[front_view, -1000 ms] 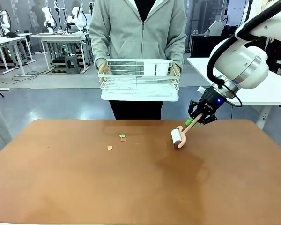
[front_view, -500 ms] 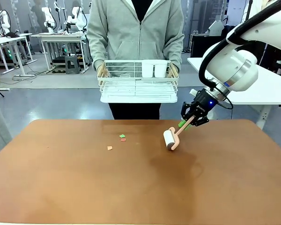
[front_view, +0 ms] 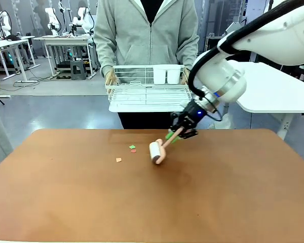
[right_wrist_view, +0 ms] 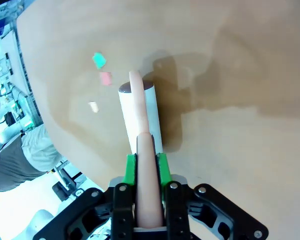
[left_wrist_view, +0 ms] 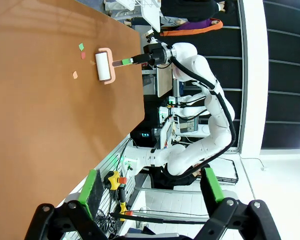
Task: Clean the table.
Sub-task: Clean the table with the Lint Roller when the human lifts the Dish drying rack.
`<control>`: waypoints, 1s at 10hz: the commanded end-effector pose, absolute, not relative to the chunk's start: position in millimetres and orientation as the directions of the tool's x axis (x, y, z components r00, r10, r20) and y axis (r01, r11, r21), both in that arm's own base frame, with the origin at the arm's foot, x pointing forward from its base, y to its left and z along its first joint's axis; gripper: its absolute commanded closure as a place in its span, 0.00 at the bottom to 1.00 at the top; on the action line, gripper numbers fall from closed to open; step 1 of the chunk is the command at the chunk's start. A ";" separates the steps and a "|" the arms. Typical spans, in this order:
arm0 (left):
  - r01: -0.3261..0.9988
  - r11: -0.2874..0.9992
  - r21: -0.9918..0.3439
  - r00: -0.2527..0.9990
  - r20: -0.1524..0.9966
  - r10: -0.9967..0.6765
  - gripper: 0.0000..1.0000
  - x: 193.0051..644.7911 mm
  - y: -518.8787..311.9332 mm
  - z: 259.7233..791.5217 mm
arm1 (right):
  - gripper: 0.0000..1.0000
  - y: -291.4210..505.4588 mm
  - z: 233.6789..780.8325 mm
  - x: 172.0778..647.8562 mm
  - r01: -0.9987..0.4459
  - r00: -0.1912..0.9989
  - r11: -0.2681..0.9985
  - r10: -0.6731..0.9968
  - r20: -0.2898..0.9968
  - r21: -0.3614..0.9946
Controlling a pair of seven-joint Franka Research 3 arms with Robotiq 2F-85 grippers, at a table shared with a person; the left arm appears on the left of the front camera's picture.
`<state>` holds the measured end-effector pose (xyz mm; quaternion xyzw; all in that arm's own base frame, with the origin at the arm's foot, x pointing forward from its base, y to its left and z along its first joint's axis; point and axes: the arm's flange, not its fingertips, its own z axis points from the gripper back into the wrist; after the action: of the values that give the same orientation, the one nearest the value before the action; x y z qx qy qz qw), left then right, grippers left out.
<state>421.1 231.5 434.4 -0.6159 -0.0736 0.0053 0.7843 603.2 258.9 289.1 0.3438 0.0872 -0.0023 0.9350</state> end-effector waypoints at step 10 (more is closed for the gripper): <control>0.084 0.251 -0.964 0.989 0.112 0.096 0.00 418.9 233.5 435.2 | 0.78 422.4 259.4 553.8 -0.004 0.999 0.682 0.039 -0.030 0.732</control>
<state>421.0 231.6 434.4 -0.6159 -0.0737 0.0055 0.7843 560.9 422.0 273.1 0.3952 0.0465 0.0289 0.9169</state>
